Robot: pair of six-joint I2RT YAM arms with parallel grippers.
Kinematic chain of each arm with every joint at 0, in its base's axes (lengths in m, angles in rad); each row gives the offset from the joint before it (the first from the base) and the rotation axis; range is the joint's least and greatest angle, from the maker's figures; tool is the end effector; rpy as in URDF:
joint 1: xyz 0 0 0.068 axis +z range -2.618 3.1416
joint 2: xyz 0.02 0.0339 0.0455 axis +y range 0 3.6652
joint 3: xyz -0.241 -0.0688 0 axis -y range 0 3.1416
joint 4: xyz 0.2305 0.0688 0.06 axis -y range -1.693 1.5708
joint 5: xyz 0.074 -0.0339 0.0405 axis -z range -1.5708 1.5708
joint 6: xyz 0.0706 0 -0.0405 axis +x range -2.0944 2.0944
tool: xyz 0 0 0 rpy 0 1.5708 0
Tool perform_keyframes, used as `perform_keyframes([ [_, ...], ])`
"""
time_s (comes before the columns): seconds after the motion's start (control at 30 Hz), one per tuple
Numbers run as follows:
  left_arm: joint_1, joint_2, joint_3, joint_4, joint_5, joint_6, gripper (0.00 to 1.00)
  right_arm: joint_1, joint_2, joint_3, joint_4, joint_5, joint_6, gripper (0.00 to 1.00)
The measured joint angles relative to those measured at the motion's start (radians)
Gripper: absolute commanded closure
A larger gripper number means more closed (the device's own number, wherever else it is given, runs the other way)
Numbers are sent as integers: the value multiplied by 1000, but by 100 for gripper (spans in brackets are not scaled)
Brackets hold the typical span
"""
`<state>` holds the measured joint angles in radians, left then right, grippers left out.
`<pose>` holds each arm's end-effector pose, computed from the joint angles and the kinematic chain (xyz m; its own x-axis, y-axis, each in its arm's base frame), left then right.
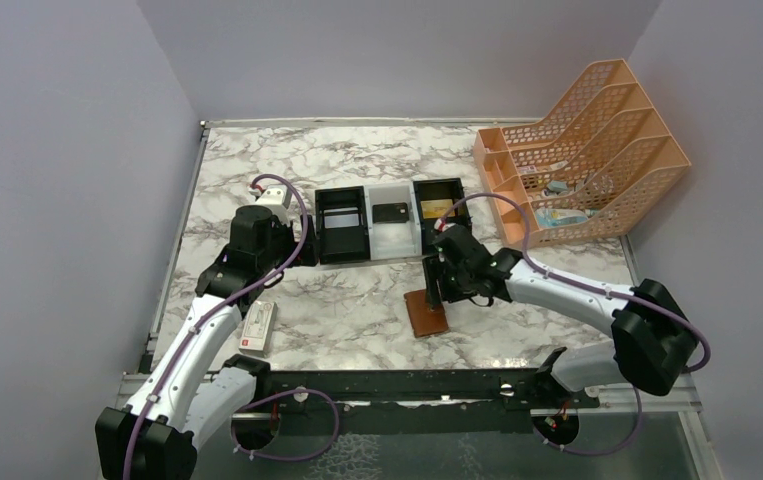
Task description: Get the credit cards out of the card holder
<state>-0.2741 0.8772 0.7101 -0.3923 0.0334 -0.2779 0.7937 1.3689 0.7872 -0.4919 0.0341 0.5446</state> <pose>0.2167 -0.0634 0.2429 -0.5730 -0.1237 -0.8102 0.1462 0.9573 -0.2496 0.1884 0.1881 0.1460 -0.8904 -0.1669 -0.4235 -0.2804 0.9340 0.2215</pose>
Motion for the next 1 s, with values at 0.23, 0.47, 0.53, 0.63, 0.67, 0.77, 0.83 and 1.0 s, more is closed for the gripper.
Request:
perform_keyframes([
  [0.23, 0, 1, 0, 0, 0, 0, 11, 58, 33, 32, -57, 49, 2, 58],
  [0.47, 3, 2, 0, 0, 0, 0, 12, 112, 129, 86, -77, 85, 21, 66],
  [0.53, 4, 5, 0, 0, 4, 0, 12, 123, 160, 101, -92, 114, 39, 70],
  [0.63, 4, 9, -1, 3, 37, -6, 16, 130, 181, 113, -110, 153, 67, 72],
  [0.67, 4, 9, -4, 11, 60, -13, 18, 131, 182, 113, -113, 162, 77, 73],
  [0.77, 3, 23, -19, 39, 157, -59, 21, 134, 180, 108, -109, 177, 96, 91],
  [0.83, -17, 54, -31, 62, 217, -98, 21, 135, 166, 90, -90, 180, 105, 99],
  [1.0, -256, 156, -50, 133, 239, -191, 22, 134, 118, 38, -30, 171, 122, 99],
])
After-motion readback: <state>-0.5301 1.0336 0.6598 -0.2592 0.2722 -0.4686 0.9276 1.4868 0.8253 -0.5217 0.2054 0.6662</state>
